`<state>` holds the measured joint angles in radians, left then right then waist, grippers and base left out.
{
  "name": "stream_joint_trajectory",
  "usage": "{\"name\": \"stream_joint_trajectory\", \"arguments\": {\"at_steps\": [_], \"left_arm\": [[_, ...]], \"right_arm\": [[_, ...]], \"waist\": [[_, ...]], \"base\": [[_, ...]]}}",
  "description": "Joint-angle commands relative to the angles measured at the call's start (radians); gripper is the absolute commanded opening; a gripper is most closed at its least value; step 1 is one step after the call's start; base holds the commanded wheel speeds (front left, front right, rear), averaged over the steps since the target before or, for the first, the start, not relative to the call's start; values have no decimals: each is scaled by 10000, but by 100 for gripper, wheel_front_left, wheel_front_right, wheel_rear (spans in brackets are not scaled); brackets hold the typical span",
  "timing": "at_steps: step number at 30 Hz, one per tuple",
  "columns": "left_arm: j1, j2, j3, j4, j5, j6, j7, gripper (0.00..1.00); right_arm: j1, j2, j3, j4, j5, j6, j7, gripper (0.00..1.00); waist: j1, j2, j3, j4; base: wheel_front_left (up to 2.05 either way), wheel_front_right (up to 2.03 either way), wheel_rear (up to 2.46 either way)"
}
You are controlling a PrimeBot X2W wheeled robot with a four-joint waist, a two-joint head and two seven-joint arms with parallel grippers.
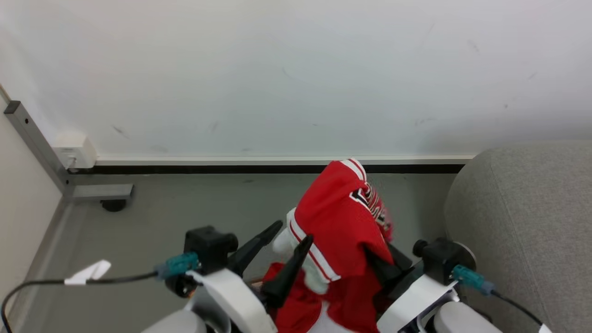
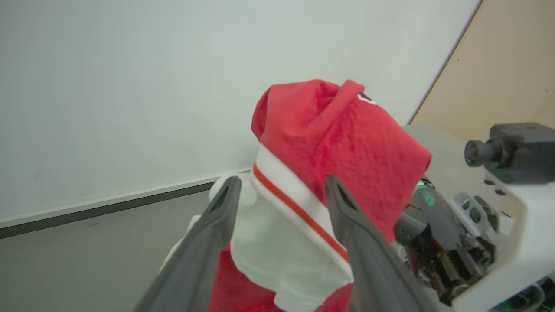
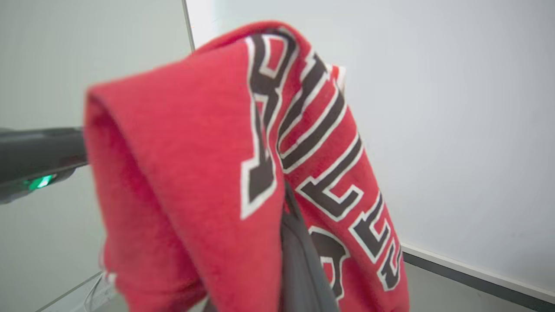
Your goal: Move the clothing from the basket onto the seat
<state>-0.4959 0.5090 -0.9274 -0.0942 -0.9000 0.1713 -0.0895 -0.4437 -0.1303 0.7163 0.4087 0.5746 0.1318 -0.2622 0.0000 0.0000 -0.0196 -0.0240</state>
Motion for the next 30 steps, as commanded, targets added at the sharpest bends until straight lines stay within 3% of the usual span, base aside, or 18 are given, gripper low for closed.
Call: {"name": "stream_joint_trajectory", "arguments": {"at_steps": [1, 7, 15, 30], "left_arm": [[276, -16, -52, 295, 186, -144, -375, 100], [919, -215, -200, 1731, 800, -652, -1563, 100], [1349, -848, 458, 2574, 1606, -1221, -1747, 100], [1711, -1738, 881, 2310, 2988, -2005, -1749, 100]], "right_arm": [[-107, -101, -182, -132, -10, -21, -38, 0], [-187, -322, -875, -505, -99, -21, -39, 0], [25, -609, -1665, -835, -313, -21, -38, 0], [507, -1066, -2127, -1415, -542, -21, -39, 0]], "waist": [[0, 0, 32, -62], [0, 0, 130, -266], [0, 0, 209, -783], [0, 0, 658, -3391]], "base": [[0, 0, 0], [0, 0, 0], [0, 0, 0], [0, 0, 0]]}}
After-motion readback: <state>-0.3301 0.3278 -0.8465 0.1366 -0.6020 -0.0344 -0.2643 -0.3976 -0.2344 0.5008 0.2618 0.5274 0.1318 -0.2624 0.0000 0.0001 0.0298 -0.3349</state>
